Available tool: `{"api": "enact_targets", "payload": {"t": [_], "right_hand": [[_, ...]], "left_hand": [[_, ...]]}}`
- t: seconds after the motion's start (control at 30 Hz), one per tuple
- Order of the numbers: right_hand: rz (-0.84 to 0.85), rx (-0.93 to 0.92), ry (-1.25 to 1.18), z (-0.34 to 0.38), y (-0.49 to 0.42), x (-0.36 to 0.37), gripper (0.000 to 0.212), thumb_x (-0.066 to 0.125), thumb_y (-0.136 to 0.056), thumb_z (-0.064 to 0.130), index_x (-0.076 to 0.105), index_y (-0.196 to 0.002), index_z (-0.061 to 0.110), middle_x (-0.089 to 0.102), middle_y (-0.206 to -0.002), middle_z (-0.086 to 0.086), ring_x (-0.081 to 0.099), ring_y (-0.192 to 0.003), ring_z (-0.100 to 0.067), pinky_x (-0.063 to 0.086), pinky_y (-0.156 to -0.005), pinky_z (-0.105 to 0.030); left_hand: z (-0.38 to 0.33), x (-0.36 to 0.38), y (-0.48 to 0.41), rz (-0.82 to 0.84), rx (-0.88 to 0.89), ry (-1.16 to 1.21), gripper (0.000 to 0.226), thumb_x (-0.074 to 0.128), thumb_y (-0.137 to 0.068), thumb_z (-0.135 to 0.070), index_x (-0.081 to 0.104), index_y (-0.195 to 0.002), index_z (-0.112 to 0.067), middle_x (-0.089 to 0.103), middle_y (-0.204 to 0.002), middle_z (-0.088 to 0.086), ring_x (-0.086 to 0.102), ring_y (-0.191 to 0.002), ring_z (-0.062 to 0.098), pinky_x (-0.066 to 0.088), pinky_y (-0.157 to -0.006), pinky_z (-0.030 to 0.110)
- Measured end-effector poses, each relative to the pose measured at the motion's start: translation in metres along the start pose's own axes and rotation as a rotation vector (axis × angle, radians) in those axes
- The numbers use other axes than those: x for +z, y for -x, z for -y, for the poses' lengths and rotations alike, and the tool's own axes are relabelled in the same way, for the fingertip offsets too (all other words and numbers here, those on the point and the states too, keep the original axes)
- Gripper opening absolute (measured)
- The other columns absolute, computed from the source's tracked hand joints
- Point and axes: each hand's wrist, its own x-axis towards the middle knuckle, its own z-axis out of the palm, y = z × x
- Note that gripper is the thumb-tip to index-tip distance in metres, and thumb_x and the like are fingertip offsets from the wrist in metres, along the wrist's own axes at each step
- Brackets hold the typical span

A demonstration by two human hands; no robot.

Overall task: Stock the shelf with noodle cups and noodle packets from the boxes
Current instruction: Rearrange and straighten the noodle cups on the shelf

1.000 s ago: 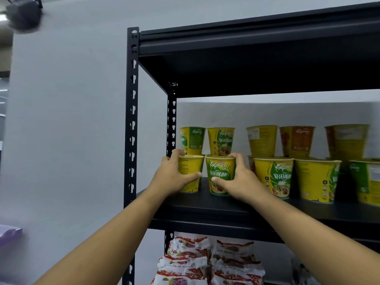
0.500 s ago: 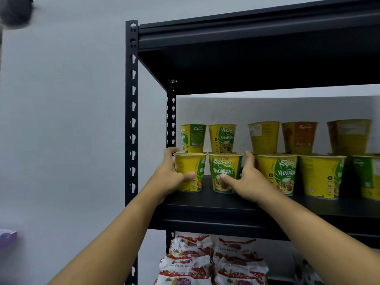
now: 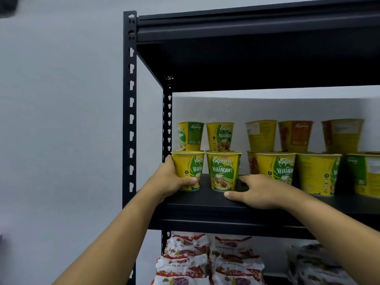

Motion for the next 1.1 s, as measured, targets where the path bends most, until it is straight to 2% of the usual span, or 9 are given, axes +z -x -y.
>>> {"api": "enact_targets", "payload": {"t": [0.1, 0.17, 0.23, 0.37, 0.47, 0.57, 0.7, 0.87, 1.1], "right_hand": [[0.079, 0.02, 0.057, -0.005, 0.005, -0.002, 0.091, 0.041, -0.085, 0.085, 0.045, -0.152, 0.024, 0.046, -0.156, 0.001, 0.047, -0.138, -0.019, 0.04, -0.108, -0.033], [0.105, 0.026, 0.057, -0.004, 0.007, -0.001, 0.09, 0.036, -0.088, 0.085, 0.041, -0.155, 0.024, 0.041, -0.16, 0.002, 0.042, -0.143, -0.02, 0.035, -0.111, -0.035], [0.118, 0.02, 0.067, -0.002, 0.008, 0.0, 0.084, 0.033, -0.091, 0.082, 0.043, -0.154, 0.027, 0.041, -0.159, 0.002, 0.041, -0.142, -0.02, 0.033, -0.11, -0.035], [0.144, 0.031, 0.082, 0.003, 0.011, -0.001, 0.08, 0.03, -0.094, 0.079, 0.043, -0.154, 0.028, 0.04, -0.16, 0.002, 0.04, -0.143, -0.021, 0.032, -0.11, -0.036], [0.158, 0.033, 0.076, 0.004, 0.013, -0.002, 0.076, 0.03, -0.096, 0.077, 0.044, -0.152, 0.028, 0.041, -0.159, 0.001, 0.041, -0.142, -0.021, 0.032, -0.109, -0.036], [0.163, 0.031, 0.071, 0.005, 0.014, -0.002, 0.072, 0.031, -0.097, 0.075, 0.046, -0.151, 0.029, 0.043, -0.157, 0.001, 0.043, -0.141, -0.021, 0.032, -0.107, -0.035], [0.161, 0.039, 0.07, 0.006, 0.014, -0.002, 0.073, 0.031, -0.097, 0.075, 0.045, -0.151, 0.029, 0.043, -0.158, 0.001, 0.042, -0.142, -0.021, 0.032, -0.109, -0.035], [0.156, 0.04, 0.063, 0.006, 0.015, -0.002, 0.072, 0.032, -0.097, 0.074, 0.046, -0.151, 0.029, 0.043, -0.158, 0.001, 0.042, -0.142, -0.021, 0.032, -0.108, -0.035], [0.146, 0.04, 0.058, 0.006, 0.016, -0.001, 0.072, 0.032, -0.097, 0.074, 0.045, -0.151, 0.029, 0.042, -0.158, 0.002, 0.041, -0.142, -0.02, 0.031, -0.107, -0.034]], "left_hand": [[-0.001, -0.001, 0.002, 0.022, -0.003, 0.104, 0.064, 0.087, -0.081, -0.013, 0.045, -0.128, -0.022, 0.066, -0.114, -0.002, 0.066, -0.103, 0.016, 0.056, -0.097, 0.043], [-0.002, -0.002, 0.002, 0.034, -0.018, 0.161, 0.059, 0.084, -0.082, -0.006, 0.047, -0.125, -0.02, 0.067, -0.11, -0.001, 0.067, -0.104, 0.019, 0.056, -0.098, 0.048], [-0.003, -0.002, 0.002, 0.054, -0.032, 0.19, 0.059, 0.087, -0.08, -0.01, 0.049, -0.124, -0.02, 0.07, -0.113, 0.0, 0.068, -0.106, 0.02, 0.056, -0.099, 0.048], [-0.005, 0.0, 0.003, 0.064, -0.039, 0.14, 0.059, 0.092, -0.075, -0.029, 0.054, -0.121, -0.023, 0.073, -0.111, -0.004, 0.069, -0.103, 0.015, 0.055, -0.097, 0.041], [-0.004, 0.0, 0.004, 0.058, -0.044, 0.153, 0.049, 0.086, -0.082, -0.019, 0.057, -0.121, -0.021, 0.075, -0.11, -0.003, 0.071, -0.102, 0.016, 0.056, -0.099, 0.044], [-0.003, -0.002, 0.003, 0.048, -0.038, 0.172, 0.048, 0.079, -0.088, -0.009, 0.054, -0.127, -0.019, 0.073, -0.111, -0.002, 0.07, -0.104, 0.017, 0.055, -0.1, 0.046], [-0.001, -0.001, 0.0, 0.065, -0.047, 0.163, 0.052, 0.084, -0.084, -0.014, 0.054, -0.125, -0.022, 0.074, -0.113, -0.002, 0.07, -0.106, 0.019, 0.054, -0.101, 0.047], [0.004, -0.001, -0.003, 0.041, -0.045, 0.111, 0.045, 0.078, -0.09, -0.014, 0.054, -0.126, -0.024, 0.073, -0.114, -0.003, 0.069, -0.107, 0.018, 0.053, -0.103, 0.049], [0.004, 0.0, -0.001, 0.017, -0.037, 0.072, 0.047, 0.079, -0.09, -0.021, 0.052, -0.128, -0.026, 0.071, -0.116, -0.005, 0.067, -0.108, 0.016, 0.053, -0.103, 0.049]]}}
